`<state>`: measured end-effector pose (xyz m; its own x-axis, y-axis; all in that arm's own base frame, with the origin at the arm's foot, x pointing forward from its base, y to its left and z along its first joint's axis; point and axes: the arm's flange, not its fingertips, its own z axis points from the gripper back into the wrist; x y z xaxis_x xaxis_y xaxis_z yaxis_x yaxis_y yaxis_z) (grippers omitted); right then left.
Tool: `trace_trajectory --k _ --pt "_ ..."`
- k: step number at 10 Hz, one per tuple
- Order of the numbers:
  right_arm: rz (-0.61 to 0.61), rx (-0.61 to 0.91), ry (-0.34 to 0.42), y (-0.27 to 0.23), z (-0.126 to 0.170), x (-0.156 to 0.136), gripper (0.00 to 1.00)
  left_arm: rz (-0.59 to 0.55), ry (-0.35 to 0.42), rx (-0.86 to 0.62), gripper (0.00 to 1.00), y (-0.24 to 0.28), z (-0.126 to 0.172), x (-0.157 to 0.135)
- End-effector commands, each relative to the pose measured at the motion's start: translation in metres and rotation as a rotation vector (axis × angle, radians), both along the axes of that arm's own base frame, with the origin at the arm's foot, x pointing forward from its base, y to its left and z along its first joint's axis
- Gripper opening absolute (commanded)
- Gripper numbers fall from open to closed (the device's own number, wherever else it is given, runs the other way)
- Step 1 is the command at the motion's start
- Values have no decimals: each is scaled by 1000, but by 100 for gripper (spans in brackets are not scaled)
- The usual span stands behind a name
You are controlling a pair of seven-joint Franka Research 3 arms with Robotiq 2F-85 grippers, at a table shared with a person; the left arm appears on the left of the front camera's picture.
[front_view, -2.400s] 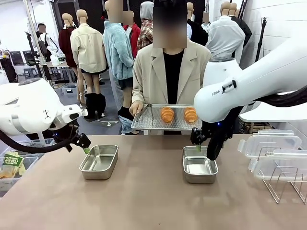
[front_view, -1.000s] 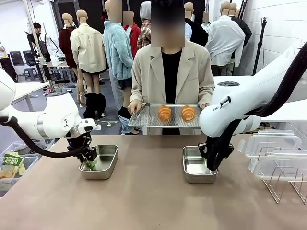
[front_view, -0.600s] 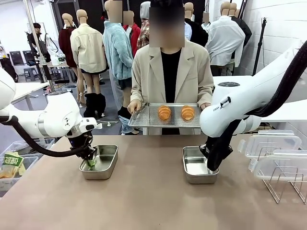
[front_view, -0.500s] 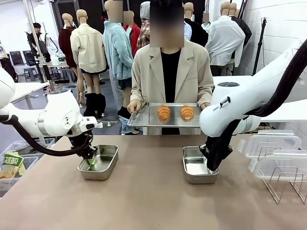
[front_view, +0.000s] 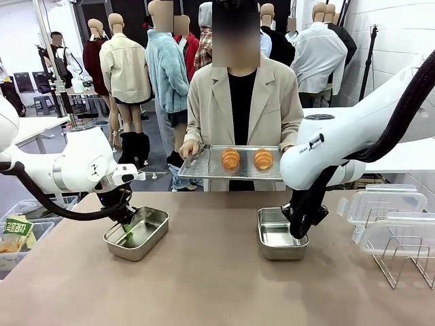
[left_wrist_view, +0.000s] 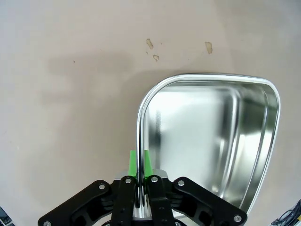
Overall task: Place the bread in airtight containers.
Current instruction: Lift both Airtight Container, then once an object is inside an Airtight Container , place the container in the center of the table.
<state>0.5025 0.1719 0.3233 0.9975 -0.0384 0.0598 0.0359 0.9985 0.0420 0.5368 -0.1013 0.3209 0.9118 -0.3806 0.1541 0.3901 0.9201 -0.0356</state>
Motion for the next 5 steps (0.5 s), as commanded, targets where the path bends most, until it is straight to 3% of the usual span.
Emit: trace_trajectory --k 1,5 --pt "6 8 -22 -3 -3 -1 0 2 -3 0 0 1 1 1" --pt "6 8 -22 -3 -3 -1 0 2 -3 0 0 1 1 1"
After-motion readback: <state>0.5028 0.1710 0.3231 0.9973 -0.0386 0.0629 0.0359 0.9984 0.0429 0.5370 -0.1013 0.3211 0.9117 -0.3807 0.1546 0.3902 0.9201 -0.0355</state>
